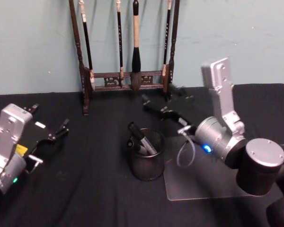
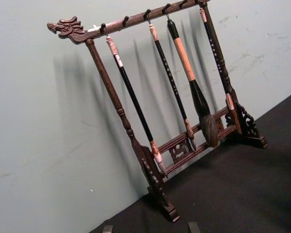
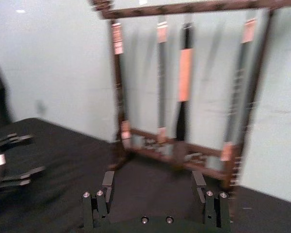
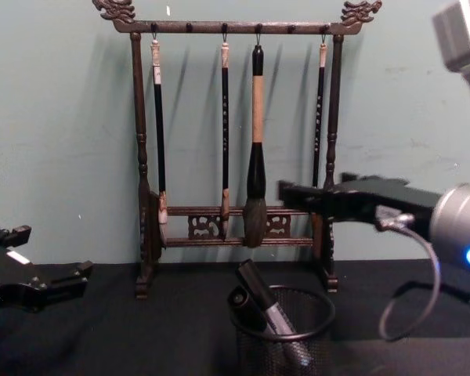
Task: Pick up the water-based marker from the table and place it into the pen holder.
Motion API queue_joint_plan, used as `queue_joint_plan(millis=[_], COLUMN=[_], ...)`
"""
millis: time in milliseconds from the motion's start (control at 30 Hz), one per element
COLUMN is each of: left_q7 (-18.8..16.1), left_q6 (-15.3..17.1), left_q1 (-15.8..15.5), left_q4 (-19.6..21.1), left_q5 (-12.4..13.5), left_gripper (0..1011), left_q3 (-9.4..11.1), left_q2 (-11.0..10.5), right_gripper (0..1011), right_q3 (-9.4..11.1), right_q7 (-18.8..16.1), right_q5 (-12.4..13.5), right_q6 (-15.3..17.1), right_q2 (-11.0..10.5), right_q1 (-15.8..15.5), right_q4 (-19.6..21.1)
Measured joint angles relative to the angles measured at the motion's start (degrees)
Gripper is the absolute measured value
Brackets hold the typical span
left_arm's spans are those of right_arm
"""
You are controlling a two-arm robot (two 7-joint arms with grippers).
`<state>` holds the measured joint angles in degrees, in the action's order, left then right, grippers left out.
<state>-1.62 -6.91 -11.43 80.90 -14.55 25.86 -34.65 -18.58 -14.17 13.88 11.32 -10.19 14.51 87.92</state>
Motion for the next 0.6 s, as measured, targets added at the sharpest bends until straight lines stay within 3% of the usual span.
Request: queue_joint_plan(millis=[67,233,600], left_q7=[0.0,0.0,0.0], left_q6=[0.0,0.0,0.0], left_q1=[0.0,0.0,0.0], left_q4=[0.0,0.0,0.0], left_q5=[0.0,0.0,0.0], left_gripper=[1001,1001,1001], left_q3=[0.0,0.0,0.0], left_q2=[0.0,0.0,0.0], right_gripper=[1000,1000,1000], right_q3=[1.4,4.1,6.8], right_q7=[3.3,7.4,9.8], right_q5=[-1.9,-4.7,-7.8], right_q6=[-1.4,-2.1,-0.5], right_q2=[-0.1,-0.5,-1.3], right_q1=[-0.2,-1.2,-4.5], right_q4=[-0.2,-1.3,-3.2])
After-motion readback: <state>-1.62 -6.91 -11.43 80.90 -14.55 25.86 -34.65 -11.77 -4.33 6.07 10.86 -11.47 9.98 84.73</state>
